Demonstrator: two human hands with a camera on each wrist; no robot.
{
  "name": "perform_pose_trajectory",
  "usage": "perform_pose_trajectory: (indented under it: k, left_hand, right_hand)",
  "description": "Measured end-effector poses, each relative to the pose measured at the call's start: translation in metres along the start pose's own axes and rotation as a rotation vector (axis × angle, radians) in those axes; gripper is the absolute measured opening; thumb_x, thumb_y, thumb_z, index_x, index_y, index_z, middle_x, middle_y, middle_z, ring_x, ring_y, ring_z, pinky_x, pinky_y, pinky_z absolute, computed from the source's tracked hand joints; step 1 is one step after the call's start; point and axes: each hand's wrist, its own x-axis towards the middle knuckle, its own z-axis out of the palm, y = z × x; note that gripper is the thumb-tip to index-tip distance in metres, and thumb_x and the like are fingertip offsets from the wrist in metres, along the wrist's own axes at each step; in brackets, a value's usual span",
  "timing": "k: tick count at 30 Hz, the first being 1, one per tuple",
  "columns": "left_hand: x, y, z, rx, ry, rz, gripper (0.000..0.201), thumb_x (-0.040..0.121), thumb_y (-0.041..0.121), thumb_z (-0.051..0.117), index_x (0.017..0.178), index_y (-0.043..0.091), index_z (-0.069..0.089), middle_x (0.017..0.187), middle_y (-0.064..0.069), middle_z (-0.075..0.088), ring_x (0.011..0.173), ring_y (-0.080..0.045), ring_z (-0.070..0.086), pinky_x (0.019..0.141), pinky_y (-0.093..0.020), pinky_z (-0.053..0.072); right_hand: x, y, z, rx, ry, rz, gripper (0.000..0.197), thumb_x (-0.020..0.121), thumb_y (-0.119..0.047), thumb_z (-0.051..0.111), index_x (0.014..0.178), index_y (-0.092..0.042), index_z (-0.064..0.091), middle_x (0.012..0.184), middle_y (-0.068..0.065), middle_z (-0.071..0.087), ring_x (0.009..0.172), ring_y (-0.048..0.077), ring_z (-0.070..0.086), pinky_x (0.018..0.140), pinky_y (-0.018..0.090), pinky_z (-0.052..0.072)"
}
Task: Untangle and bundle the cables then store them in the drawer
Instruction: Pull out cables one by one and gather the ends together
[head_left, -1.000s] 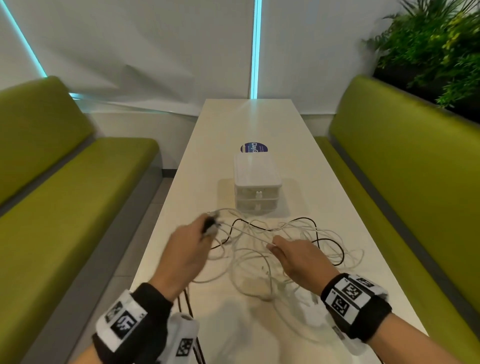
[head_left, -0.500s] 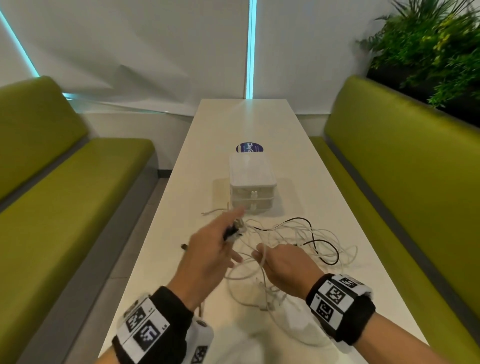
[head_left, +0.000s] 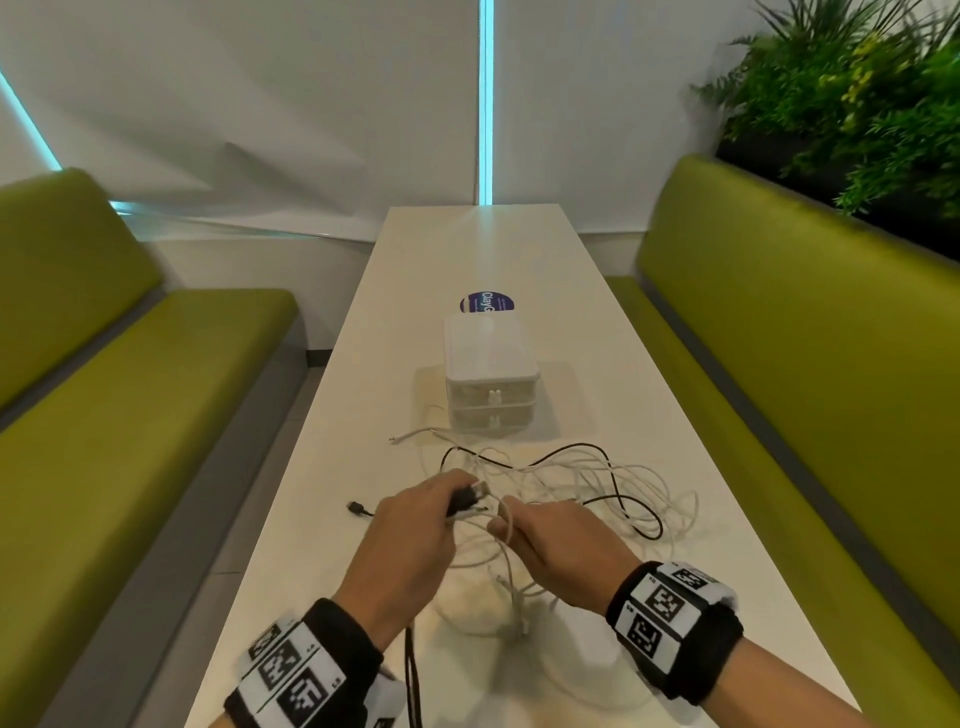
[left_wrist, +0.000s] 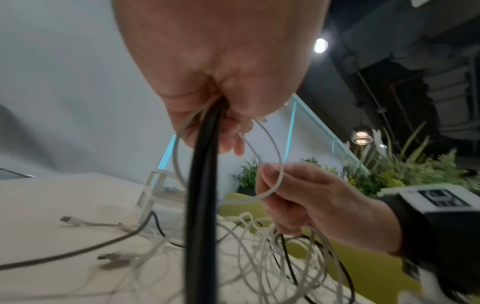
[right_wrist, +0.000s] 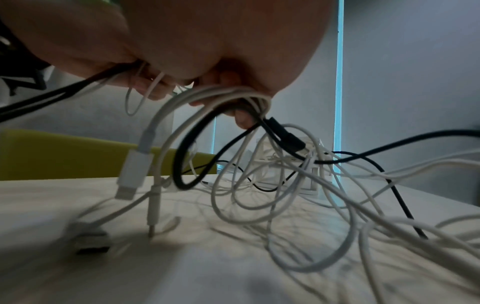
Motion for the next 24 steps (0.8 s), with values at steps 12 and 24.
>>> perform_pose_trajectory:
  k: [12,24]
  left_hand:
    - [-0.001,-0.028,-0.028,-0.019,0.238,-0.179,0.037,0.09,-0.004,0.05,0.107,0.026,0.064,0.079,0.012,0.062,0.055,-0.003,0.048,0.048,-0.013,0.034]
    - [0.013,0.019,0.016,0.284,-0.239,0.035,0.059,0.098,0.014,0.04,0.15,0.03,0.017,0.135,0.005,0.046,0.114,-0.018,0.051,0.088,-0.024,0.037]
  right_hand:
    - [0.008,0.016,-0.001,0.029,-0.086,0.144,0.029,0.103,-0.043,0.023,0.086,-0.022,0.033,0.075,-0.005,0.046,0.069,0.018,0.042,0.067,0.037,0.039]
    - [0.012,-0.002,0.001,0.143,0.053,0.092,0.024,0.092,-0.021,0.043,0.104,-0.022,0.063,0.091,0.001,0.069,0.078,0.018,0.062,0.069,0.033,0.052]
